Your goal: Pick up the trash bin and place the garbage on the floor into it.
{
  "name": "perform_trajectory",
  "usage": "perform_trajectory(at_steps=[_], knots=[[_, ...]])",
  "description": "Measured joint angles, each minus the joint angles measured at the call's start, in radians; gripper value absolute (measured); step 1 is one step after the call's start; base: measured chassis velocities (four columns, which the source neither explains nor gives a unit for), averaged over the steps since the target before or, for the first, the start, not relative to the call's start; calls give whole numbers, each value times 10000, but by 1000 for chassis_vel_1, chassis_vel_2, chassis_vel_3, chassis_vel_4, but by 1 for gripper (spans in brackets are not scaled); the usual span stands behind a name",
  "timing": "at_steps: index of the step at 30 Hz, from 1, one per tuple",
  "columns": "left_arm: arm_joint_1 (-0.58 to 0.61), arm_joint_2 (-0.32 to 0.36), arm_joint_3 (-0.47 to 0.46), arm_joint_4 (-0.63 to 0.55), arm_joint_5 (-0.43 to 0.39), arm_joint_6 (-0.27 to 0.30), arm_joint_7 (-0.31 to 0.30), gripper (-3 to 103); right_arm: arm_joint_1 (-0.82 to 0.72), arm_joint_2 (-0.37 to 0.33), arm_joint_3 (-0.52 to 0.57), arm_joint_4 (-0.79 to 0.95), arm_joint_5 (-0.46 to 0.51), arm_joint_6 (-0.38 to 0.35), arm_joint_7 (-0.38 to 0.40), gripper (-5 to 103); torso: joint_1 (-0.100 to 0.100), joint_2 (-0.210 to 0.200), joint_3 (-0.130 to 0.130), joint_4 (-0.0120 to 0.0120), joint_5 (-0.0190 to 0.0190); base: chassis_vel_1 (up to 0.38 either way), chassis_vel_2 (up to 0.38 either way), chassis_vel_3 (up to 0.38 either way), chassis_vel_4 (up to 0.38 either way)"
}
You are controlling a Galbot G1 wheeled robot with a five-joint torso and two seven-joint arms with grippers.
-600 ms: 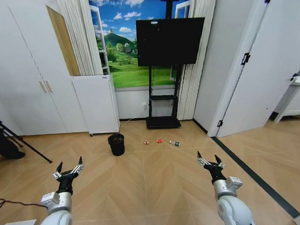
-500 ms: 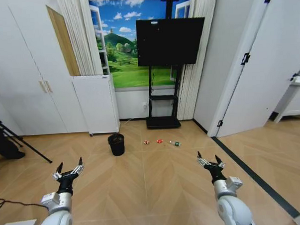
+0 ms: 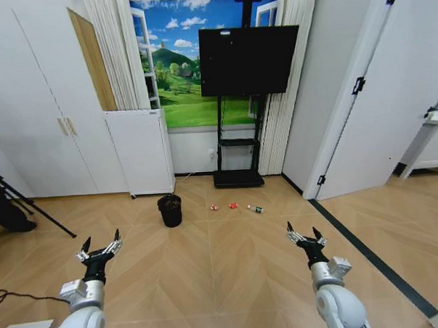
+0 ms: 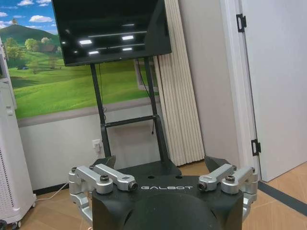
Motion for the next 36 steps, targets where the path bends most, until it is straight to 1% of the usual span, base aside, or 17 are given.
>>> perform_trajectory(at_steps=[8, 14, 17, 18, 20, 27, 30, 31, 32, 35, 36], knots=[[75, -104, 25, -6, 61, 6, -2, 98, 50, -48, 38, -215, 62, 2, 11, 100, -1, 1, -1, -1, 0, -12, 11, 12, -15], [88, -115, 3, 1, 63, -23, -1, 98, 68, -49, 15, -215, 64, 3, 11, 100, -2, 1, -1, 0, 0, -98, 90, 107, -106], [92, -116, -7, 8, 64, -38, -1, 95, 82, -45, -1, -216, 63, 4, 11, 100, -2, 2, -1, 0, 1, -181, 162, 162, -167], [92, -115, -14, 15, 64, -44, 0, 97, 90, -45, -11, -218, 63, 4, 11, 100, -1, 1, 0, 1, 1, -178, 163, 165, -190], [61, -101, -43, 46, 48, -58, 1, 99, 105, -48, -58, -245, 46, 16, -6, 100, 1, 1, 0, -2, 0, -189, 180, 183, -176], [55, -129, -35, 72, 57, -70, 6, 99, 126, -90, -46, -289, 46, 78, -112, 100, -1, 2, -1, 0, 1, -231, 222, 220, -244], [68, -134, -40, 71, 60, -70, 6, 99, 121, -95, -44, -289, 46, 86, -130, 100, -1, 2, -1, -1, -1, -318, 290, 314, -302], [83, -139, -44, 64, 62, -70, 4, 99, 117, -97, -43, -289, 47, 93, -138, 100, 0, 0, 0, 3, 0, -327, 334, 325, -319], [94, -143, -46, 54, 64, -71, 5, 99, 107, -98, -43, -290, 47, 93, -143, 100, 0, 1, 1, -1, 1, -327, 334, 357, -348], [118, -155, -52, 25, 65, -73, 5, 99, 91, -105, -35, -280, 47, 101, -162, 100, 0, 0, 0, -1, 1, -370, 351, 360, -359], [122, -157, -54, 12, 67, -79, 5, 99, 90, -109, -29, -272, 47, 115, -170, 100, 1, -2, 1, 3, 2, -364, 359, 360, -360]])
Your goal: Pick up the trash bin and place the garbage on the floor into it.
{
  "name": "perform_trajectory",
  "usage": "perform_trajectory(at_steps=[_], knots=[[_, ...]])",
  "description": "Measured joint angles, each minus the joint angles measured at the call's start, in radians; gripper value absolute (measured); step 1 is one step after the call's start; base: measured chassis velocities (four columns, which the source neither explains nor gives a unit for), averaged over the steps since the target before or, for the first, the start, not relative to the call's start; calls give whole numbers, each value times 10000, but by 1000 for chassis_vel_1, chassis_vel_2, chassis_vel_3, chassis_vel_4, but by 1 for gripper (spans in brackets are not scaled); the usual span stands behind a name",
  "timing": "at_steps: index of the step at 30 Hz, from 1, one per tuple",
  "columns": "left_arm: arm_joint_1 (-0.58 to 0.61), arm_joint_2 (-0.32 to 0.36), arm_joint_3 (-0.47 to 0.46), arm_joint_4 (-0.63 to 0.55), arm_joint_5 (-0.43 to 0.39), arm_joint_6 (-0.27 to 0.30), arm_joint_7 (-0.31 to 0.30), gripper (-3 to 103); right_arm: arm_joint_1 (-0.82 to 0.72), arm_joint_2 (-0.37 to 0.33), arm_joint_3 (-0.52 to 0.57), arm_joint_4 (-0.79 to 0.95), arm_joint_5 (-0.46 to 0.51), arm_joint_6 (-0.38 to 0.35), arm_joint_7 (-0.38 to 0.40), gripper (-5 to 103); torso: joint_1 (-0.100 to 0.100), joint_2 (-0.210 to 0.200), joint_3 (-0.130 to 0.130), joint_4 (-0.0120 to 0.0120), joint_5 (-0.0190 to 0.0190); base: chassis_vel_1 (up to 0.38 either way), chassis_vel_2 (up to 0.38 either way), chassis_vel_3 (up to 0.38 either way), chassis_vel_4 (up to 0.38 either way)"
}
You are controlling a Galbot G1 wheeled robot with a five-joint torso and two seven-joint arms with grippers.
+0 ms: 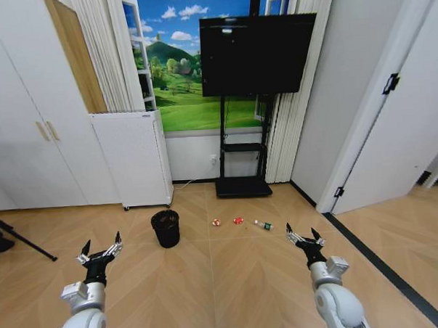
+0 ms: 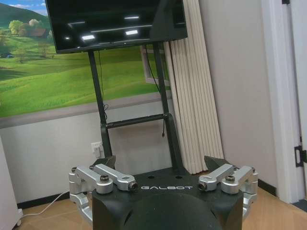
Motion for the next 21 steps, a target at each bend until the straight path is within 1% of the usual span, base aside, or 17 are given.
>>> perform_trajectory(at_steps=[3, 6, 7, 9, 13, 14, 15, 16, 17, 18, 19, 20, 21], knots=[[9, -1, 0, -5, 1, -1, 0, 99, -20, -10, 12, 17, 0, 28, -14, 100, 1, 1, -1, -5, -6, -377, 366, 364, -368], [18, -4, -4, -9, 3, -6, -3, 99, -45, -13, 13, 23, -1, 50, -26, 100, 2, 0, 0, -4, -1, -356, 368, 366, -349], [30, -11, -6, -11, 4, -7, -4, 99, -57, -13, 12, 23, -1, 57, -30, 100, 2, 1, 0, -1, -1, -336, 360, 347, -341], [52, -21, -9, -27, 6, -12, -5, 99, -74, -13, 14, 26, -5, 70, -35, 100, 1, 1, -1, -4, -5, -368, 374, 347, -346], [131, -58, -21, -56, 37, -50, -6, 99, -115, -11, 11, 29, -13, 100, -48, 100, 1, 1, -1, 0, 0, -352, 348, 368, -340], [153, -69, -20, -62, 46, -63, -6, 99, -120, -10, 16, 35, -14, 113, -50, 100, 1, 1, -1, -5, -6, -354, 353, 347, -330], [167, -73, -23, -65, 57, -71, -6, 99, -127, -9, 15, 38, -13, 120, -53, 100, 1, 1, -1, 0, 0, -362, 353, 340, -328], [167, -73, -23, -65, 57, -71, -6, 99, -127, -9, 15, 38, -13, 120, -53, 100, 1, 1, -1, 0, 0, -362, 353, 340, -328], [172, -75, -23, -69, 63, -76, -6, 99, -135, -8, 18, 39, -14, 126, -54, 100, 0, 2, -1, -6, -2, -332, 357, 340, -328], [173, -74, -24, -71, 69, -79, -6, 99, -136, -8, 23, 39, -13, 138, -57, 100, 1, 1, -2, 1, 1, -332, 356, 346, -353], [167, -69, -21, -71, 71, -80, -6, 99, -137, -8, 33, 36, -14, 146, -57, 100, 0, 1, -2, -5, -8, -357, 356, 369, -359], [167, -69, -21, -71, 71, -80, -6, 99, -137, -8, 33, 36, -14, 146, -57, 100, 0, 1, -2, -5, -8, -357, 356, 369, -359], [158, -60, -22, -71, 72, -79, -6, 99, -138, -4, 32, 27, -13, 152, -59, 100, 0, 2, -2, -2, 1, -390, 349, 369, -351]])
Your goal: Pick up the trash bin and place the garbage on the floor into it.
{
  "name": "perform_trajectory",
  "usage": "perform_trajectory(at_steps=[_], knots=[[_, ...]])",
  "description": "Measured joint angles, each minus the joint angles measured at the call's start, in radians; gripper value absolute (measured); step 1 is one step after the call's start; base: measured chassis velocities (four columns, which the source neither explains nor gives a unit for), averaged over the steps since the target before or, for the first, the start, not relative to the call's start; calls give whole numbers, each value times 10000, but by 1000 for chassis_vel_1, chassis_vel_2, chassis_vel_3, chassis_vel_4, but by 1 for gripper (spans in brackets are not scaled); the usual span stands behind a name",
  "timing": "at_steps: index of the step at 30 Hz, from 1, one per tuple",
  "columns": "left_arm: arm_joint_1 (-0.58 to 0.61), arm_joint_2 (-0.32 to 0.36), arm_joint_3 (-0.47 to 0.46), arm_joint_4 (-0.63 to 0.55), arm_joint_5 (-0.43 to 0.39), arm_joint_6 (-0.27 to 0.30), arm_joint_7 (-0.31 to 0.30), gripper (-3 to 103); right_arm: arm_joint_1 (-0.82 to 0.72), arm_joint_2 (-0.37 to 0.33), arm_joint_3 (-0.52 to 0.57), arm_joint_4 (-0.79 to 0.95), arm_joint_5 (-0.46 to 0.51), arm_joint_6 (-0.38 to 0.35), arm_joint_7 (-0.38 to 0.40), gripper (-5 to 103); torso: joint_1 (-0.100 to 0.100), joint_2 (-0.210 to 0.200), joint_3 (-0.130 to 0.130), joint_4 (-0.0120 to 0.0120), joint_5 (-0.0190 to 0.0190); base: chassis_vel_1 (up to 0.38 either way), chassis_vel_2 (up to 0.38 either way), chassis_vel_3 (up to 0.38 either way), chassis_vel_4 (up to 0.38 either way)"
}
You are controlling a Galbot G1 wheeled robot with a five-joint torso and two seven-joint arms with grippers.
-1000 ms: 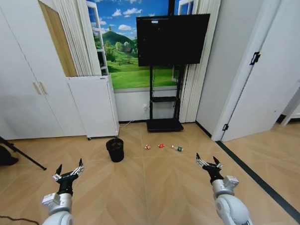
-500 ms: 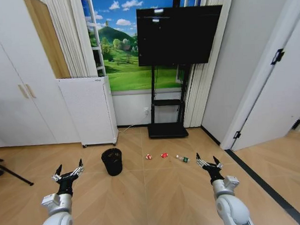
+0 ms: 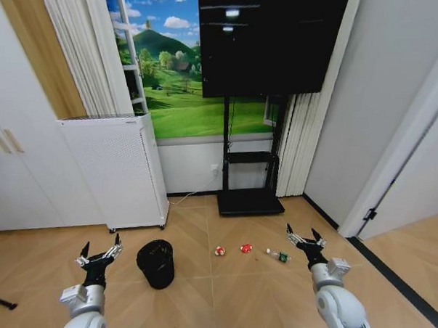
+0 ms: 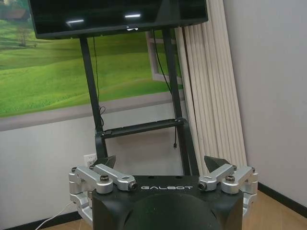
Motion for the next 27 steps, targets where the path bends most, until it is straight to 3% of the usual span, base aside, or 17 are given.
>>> perform_trajectory(at_steps=[15, 27], knots=[[-27, -24, 34, 97, 77, -24, 0, 99, 131, 56, -110, -178, -187, 402, 328, 100, 7, -2, 4, 4, -2, -337, 338, 339, -330], [-2, -29, 31, 58, 92, -37, 2, 99, 96, 89, -47, -186, -371, 533, 289, 100, -10, 5, -3, -3, -3, -32, 25, -2, 6]])
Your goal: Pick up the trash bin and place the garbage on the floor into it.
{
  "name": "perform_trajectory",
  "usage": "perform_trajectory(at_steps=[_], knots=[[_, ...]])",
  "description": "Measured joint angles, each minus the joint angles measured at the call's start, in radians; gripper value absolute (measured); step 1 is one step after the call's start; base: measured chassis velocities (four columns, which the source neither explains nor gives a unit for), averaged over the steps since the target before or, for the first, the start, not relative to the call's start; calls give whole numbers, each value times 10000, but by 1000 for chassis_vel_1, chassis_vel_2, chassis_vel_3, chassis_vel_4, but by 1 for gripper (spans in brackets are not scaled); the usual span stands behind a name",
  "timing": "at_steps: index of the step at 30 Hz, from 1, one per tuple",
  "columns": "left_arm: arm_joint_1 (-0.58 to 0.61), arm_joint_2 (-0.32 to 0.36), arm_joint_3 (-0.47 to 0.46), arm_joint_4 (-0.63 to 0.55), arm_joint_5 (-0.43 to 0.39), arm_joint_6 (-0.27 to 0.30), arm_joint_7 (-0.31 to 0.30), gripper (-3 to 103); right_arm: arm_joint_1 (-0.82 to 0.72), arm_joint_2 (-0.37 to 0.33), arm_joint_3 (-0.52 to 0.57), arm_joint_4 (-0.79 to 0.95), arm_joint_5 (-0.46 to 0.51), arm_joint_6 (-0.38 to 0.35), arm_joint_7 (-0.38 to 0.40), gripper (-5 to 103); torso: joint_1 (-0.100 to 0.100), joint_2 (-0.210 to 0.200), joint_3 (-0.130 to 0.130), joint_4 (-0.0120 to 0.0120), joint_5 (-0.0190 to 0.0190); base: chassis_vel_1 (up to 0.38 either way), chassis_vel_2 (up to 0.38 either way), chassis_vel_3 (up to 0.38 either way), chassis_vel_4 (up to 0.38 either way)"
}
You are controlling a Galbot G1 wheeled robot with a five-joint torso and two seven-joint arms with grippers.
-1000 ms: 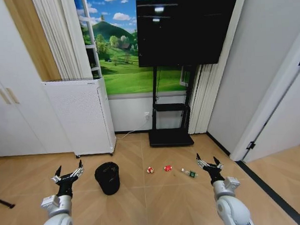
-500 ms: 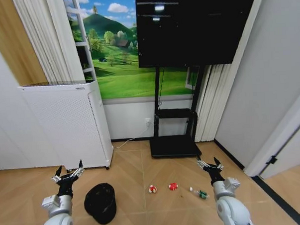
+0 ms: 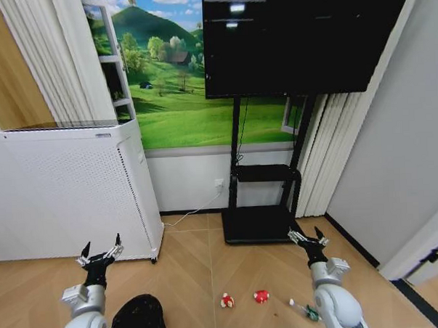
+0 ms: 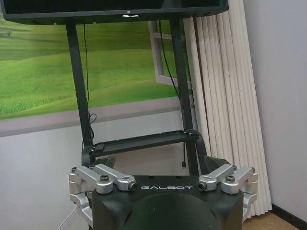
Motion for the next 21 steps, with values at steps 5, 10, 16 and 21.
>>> perform_trajectory(at_steps=[5, 10, 16, 21], knots=[[1, 0, 0, -7, 7, -4, 1, 99, -22, 18, 16, -14, -80, -69, 58, 100, 0, 0, 0, 2, 0, 20, -13, -23, 20], [8, -24, 15, -5, 25, -25, 4, 99, -17, 31, 17, -55, -67, -93, 102, 100, 7, 0, 3, 1, 1, -82, 75, 84, -94], [-32, -7, 5, 52, 25, -47, 6, 99, 97, 31, -33, -130, -18, 48, 214, 100, 9, -3, 4, 4, 0, -149, 144, 148, -149], [-60, 7, 6, 94, 25, -48, 7, 99, 196, 34, -64, -182, -12, 119, 420, 100, 21, -8, 8, 2, 1, -150, 158, 166, -159]])
